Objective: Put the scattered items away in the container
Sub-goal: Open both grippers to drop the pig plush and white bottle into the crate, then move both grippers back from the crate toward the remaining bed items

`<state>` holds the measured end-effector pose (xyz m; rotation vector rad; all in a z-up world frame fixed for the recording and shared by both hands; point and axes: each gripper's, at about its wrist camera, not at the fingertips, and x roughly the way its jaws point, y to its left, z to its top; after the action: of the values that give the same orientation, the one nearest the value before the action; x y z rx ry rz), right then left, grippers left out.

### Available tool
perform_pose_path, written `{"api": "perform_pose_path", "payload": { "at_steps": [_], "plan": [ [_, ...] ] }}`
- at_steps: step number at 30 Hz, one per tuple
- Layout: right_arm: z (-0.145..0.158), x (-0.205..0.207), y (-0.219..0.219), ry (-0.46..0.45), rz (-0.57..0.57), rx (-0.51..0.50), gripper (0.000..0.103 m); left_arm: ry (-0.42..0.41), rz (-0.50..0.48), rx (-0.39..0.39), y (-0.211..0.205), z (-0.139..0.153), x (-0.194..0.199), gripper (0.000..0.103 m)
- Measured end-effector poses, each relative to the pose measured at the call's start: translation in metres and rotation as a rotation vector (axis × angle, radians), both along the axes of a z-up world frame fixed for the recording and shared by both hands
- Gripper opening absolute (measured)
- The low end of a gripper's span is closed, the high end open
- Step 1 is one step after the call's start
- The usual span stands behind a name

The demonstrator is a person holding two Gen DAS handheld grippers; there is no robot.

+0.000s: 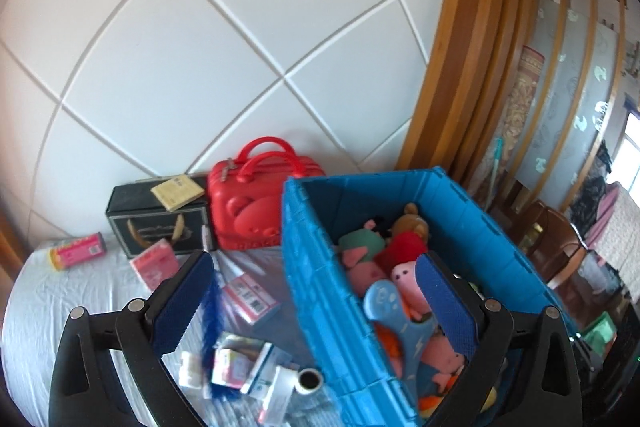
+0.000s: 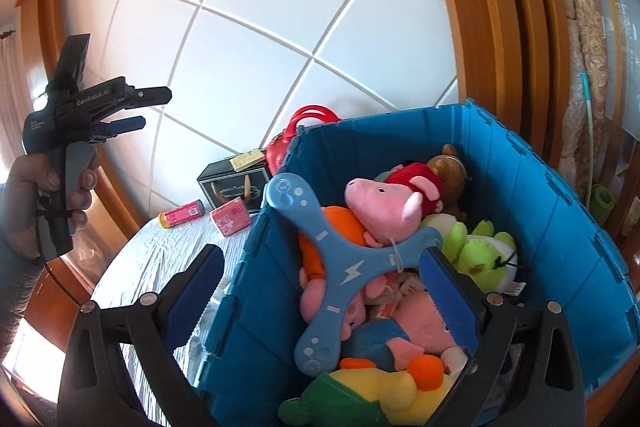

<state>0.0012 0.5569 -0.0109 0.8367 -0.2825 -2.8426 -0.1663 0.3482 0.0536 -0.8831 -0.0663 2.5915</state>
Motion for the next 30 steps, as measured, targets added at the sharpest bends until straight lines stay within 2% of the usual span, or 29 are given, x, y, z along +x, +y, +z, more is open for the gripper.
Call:
{"api": "perform_pose_path", "payload": {
  "at_steps": [5, 11, 18, 23, 30],
  "plan": [
    [0.001, -0.010, -0.051, 0.001, 0.064, 0.010, 0.099, -0.044, 0.084, 0.011, -0.076, -0.023, 0.013, 0.102],
    [-0.007, -0.020, -0.120, -0.024, 0.123, 0.021, 0.099, -0.111, 0.136, -0.022, -0.152, -0.059, 0.025, 0.102],
    [-0.019, -0.037, -0.185, -0.075, 0.160, 0.048, 0.099, -0.185, 0.152, -0.084, -0.212, -0.113, 0.029, 0.102],
    [-0.035, -0.057, -0.217, -0.127, 0.171, 0.079, 0.099, -0.244, 0.145, -0.149, -0.232, -0.173, 0.030, 0.102],
    [-0.059, -0.080, -0.246, -0.190, 0.185, 0.125, 0.099, -0.393, 0.141, -0.165, -0.234, -0.288, 0.024, 0.102]
  ]
}}
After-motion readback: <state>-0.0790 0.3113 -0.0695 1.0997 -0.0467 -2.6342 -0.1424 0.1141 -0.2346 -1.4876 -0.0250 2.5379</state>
